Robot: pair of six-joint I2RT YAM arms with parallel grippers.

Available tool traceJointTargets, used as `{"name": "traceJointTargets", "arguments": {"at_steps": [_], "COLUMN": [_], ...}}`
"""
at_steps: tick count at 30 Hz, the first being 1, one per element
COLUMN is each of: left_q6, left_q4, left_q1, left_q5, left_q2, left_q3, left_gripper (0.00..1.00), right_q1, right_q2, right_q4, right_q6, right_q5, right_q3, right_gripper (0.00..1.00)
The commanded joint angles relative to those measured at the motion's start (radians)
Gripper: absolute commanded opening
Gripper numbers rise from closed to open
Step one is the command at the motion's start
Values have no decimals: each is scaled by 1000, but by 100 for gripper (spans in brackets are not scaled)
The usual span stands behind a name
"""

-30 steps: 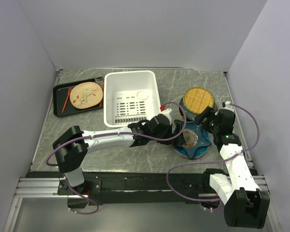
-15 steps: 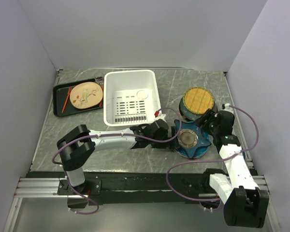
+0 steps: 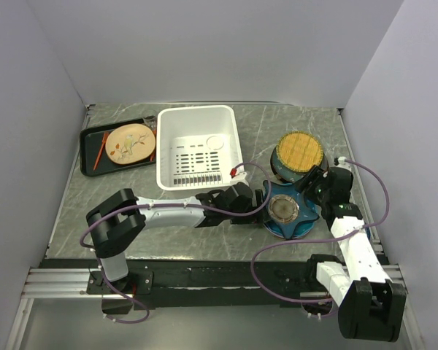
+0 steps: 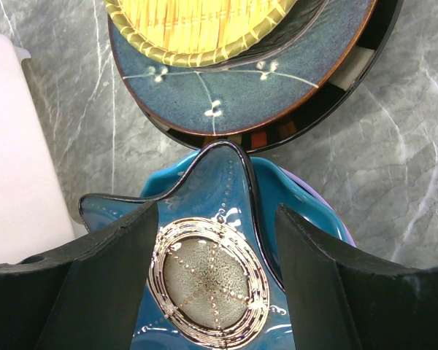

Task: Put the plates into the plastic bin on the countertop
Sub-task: Pick up the plate from the corner of the board.

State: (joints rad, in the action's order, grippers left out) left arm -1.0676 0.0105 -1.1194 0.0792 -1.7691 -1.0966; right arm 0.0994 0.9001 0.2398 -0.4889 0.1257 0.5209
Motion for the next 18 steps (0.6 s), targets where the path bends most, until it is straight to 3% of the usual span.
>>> {"name": "traceJointTargets", "arguments": {"at_steps": [1, 7, 18], "left_q6": [-41, -48, -16], "left_q4": [-63, -92, -46], "left_q1": [-3, -10, -28], "left_q5": [16, 13, -1], "left_q2": [-32, -55, -104], "left_q3": [14, 9, -49], "left_gripper": [80, 59, 43], "right_q1": [10, 8, 8], "right_q2": [-3, -4, -3], "right_q4": [-30, -28, -37], "right_q6": [10, 13, 13], "right_q5": [15, 20, 31], "right_q3": [-4, -4, -7], "right_gripper": [72, 72, 73]}}
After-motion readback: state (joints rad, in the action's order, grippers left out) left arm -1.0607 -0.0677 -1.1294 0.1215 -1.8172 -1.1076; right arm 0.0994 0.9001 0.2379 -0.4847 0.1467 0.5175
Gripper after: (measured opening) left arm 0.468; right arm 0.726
